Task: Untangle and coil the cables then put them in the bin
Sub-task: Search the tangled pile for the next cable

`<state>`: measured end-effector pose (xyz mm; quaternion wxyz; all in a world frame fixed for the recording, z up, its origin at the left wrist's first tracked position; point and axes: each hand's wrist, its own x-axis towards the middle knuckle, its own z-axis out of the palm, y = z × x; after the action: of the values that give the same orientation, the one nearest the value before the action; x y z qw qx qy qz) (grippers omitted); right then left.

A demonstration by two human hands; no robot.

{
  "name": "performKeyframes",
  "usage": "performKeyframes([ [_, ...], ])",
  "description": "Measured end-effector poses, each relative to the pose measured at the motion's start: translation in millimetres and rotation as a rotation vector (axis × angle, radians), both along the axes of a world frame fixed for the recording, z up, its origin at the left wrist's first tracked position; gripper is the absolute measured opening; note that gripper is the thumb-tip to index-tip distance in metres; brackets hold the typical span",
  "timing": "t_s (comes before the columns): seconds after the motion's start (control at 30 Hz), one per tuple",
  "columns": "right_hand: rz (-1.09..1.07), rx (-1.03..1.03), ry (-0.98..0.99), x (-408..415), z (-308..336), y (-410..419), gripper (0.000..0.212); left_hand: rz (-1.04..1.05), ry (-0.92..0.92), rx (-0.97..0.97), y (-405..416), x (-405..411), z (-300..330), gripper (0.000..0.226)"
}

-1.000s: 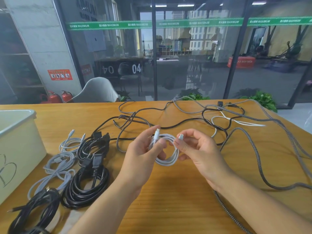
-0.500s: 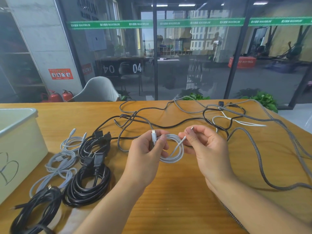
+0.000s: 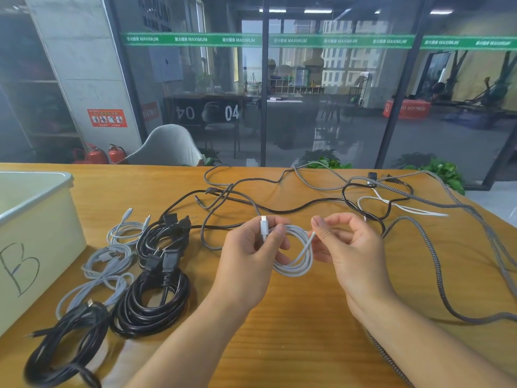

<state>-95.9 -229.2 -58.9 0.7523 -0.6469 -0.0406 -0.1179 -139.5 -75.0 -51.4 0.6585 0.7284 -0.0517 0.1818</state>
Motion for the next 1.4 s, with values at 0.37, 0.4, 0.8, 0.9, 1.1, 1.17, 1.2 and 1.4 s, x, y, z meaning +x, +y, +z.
performKeyframes([
  [0.37, 0.378, -0.314, 0.028, -5, 1, -3, 0.031, 0.071, -0.054, 0.024, 10, 3, -2, 0.013],
  [0.4, 0.419, -0.335, 0.045, -5, 1, -4, 0.024, 0.069, -0.056, 0.028, 11, 4, -1, 0.013],
  [0.8, 0.636, -0.378, 0.094, -4, 0, -8, 0.015, 0.027, -0.087, 0.181, 12, 8, -5, 0.013],
  [0.9, 0.645, -0.389, 0.1, -4, -3, -7, 0.014, 0.044, -0.063, 0.186, 11, 7, -5, 0.013],
  [1.1, 0.572, -0.293, 0.132, -1, -3, -8, 0.027, 0.13, -0.039, 0.144, 21, 12, -9, 0.01],
  [1.17, 0.536, -0.254, 0.14, 0, -4, -9, 0.028, 0.128, -0.016, 0.081, 23, 13, -10, 0.012],
  [1.2, 0.518, -0.242, 0.146, 1, -4, -9, 0.029, 0.116, 0.006, 0.036, 23, 12, -10, 0.013],
  [1.4, 0.523, -0.26, 0.139, 1, -5, -10, 0.028, 0.007, 0.114, -0.137, 18, 11, -11, 0.012],
])
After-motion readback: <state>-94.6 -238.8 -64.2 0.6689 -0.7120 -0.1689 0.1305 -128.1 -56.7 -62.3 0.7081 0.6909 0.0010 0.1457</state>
